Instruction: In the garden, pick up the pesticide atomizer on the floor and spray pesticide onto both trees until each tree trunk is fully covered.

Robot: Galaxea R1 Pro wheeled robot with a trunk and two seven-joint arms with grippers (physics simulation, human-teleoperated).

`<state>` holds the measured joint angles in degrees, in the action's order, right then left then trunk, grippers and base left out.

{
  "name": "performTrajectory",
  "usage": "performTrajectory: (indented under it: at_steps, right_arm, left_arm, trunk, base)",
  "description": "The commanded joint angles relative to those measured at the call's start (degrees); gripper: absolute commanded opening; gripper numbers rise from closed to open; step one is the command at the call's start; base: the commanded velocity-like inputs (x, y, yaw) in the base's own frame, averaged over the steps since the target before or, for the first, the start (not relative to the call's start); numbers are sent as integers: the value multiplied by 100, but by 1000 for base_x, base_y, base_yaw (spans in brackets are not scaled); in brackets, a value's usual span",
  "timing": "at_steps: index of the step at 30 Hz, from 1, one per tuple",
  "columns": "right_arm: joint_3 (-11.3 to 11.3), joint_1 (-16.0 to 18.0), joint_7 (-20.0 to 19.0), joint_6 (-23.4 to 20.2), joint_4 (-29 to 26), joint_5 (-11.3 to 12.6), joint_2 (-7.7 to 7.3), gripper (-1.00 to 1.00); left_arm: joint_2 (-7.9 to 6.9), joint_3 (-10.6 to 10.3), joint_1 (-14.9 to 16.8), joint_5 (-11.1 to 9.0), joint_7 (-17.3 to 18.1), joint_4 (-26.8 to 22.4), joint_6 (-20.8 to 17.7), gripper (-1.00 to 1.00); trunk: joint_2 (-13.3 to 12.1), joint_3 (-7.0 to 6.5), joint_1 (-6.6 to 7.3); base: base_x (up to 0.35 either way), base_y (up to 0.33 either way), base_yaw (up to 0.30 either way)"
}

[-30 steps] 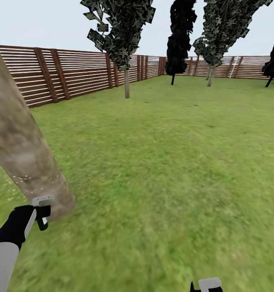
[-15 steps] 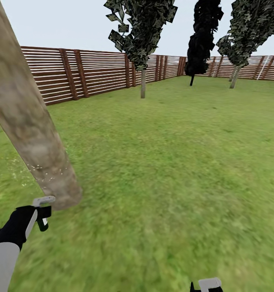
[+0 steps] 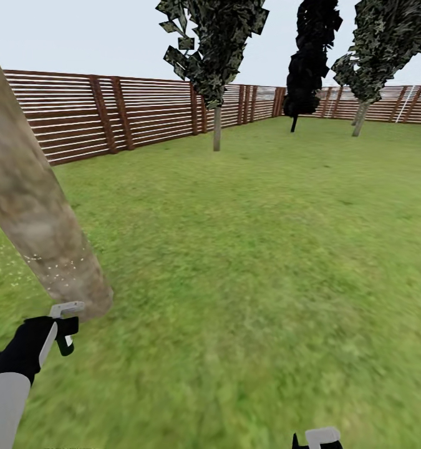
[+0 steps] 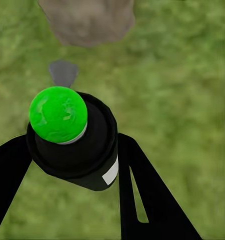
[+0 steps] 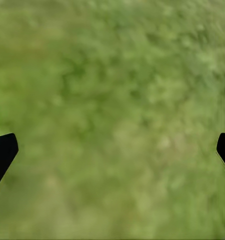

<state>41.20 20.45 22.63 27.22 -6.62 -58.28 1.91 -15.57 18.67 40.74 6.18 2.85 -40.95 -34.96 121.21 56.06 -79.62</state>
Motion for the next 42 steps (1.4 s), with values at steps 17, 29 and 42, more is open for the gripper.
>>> performTrajectory:
  at_steps: [17,29,42]
  right_arm:
    - [37,3,22,11,3,-60,11,100]
    - [37,3,22,11,3,-60,11,100]
    - [37,3,22,11,7,-60,11,100]
  left_arm:
    - [12,14,4,35,31,-1,5,-100]
    - [16,17,4,41,30,-1,7,-100]
    - [14,19,4,41,23,-1,7,-100]
  trunk:
    - [2,5,0]
    - [2,5,0]
    - [2,5,0]
  base:
    - [189,-225,248]
    - [240,-185,4]
    - [231,-191,224]
